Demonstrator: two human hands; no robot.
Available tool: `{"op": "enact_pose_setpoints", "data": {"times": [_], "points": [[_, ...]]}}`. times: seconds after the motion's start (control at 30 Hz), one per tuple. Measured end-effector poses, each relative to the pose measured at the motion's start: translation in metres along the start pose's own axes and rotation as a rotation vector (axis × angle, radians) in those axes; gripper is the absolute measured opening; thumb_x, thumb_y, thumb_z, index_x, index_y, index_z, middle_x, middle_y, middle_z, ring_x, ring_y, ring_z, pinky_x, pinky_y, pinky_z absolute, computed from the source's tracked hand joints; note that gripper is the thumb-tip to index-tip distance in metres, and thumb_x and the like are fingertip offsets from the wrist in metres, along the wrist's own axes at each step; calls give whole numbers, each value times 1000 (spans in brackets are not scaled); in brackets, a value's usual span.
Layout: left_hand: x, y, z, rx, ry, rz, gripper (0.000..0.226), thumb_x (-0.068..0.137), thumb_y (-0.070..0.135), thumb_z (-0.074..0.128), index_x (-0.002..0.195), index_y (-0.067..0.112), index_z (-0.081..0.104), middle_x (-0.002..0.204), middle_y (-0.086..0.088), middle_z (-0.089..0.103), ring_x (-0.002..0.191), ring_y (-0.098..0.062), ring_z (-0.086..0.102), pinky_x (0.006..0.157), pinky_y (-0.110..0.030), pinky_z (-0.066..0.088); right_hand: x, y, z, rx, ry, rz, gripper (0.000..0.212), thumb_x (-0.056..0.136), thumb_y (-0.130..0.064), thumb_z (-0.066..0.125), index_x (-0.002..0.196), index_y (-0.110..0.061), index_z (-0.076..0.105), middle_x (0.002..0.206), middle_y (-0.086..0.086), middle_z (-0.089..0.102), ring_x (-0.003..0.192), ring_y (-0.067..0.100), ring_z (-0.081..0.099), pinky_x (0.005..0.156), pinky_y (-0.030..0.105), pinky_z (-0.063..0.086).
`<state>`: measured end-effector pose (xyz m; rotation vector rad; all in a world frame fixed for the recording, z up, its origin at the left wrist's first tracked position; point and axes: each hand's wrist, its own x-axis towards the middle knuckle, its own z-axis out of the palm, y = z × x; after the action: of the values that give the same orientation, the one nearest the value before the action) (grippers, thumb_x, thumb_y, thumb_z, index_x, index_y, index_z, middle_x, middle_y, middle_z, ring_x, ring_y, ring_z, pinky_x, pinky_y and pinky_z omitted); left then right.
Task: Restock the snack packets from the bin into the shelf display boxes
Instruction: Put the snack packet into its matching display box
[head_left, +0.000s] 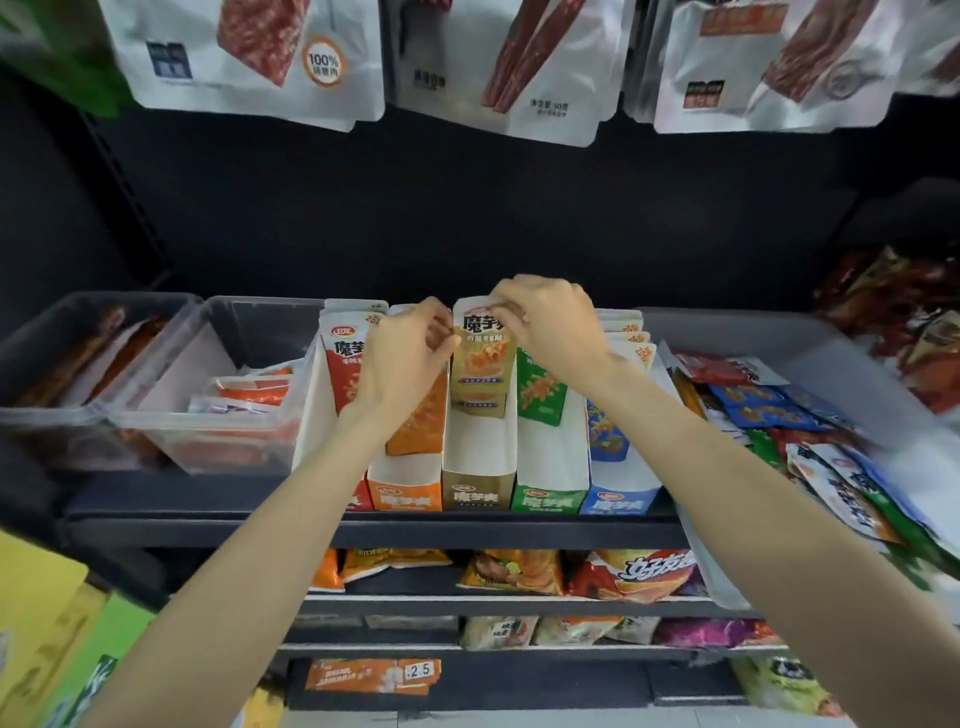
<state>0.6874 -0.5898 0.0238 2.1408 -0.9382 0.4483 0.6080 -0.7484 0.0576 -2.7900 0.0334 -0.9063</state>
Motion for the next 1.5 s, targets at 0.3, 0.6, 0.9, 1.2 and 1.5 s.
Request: {"op": "enact_pose_setpoints", "data": {"times": [0.3, 0.6, 0.9, 1.2, 1.5], "points": [[2, -2, 7, 15, 33, 33, 37, 88, 20, 63, 124, 13, 57, 108, -6, 64, 89, -17, 60, 75, -28, 50, 8, 2, 26, -218, -58, 111, 16, 88, -20, 58, 103, -15, 62, 99, 2, 61, 98, 23, 54, 60, 31, 36], [-22, 50, 5, -192, 72, 306, 21, 93, 22, 53, 107, 13, 65, 94, 8, 63, 72, 0, 50, 65, -4, 35, -54, 22, -55, -101, 17, 35, 18, 89, -30, 59, 101, -18, 64, 91, -3, 64, 81, 16, 62, 61, 33, 50], [-37, 179, 66, -417, -9, 929, 15, 86, 13, 57, 92, 11, 71, 80, 0, 67, 80, -19, 57, 74, -28, 44, -210, 106, -182, -202, -370, 527, 24, 89, -45, 53, 96, -27, 69, 90, -9, 70, 80, 10, 65, 72, 32, 48], [-19, 256, 163, 21, -808, 1085, 33, 88, 46, 59, 115, 27, 62, 114, 8, 63, 110, -15, 52, 91, -31, 35, -270, 152, -197, -189, -569, 738, 57, 83, -56, 60, 131, -26, 54, 128, 2, 61, 112, 21, 59, 94, 40, 46], [-11, 259, 167, -95, -1098, 1015, 30, 86, 49, 61, 111, 34, 68, 120, 18, 63, 109, -3, 55, 93, -32, 45, -269, 158, -195, -250, -584, 666, 45, 86, -44, 63, 127, -29, 55, 122, 1, 62, 105, 20, 60, 90, 38, 47]]}}
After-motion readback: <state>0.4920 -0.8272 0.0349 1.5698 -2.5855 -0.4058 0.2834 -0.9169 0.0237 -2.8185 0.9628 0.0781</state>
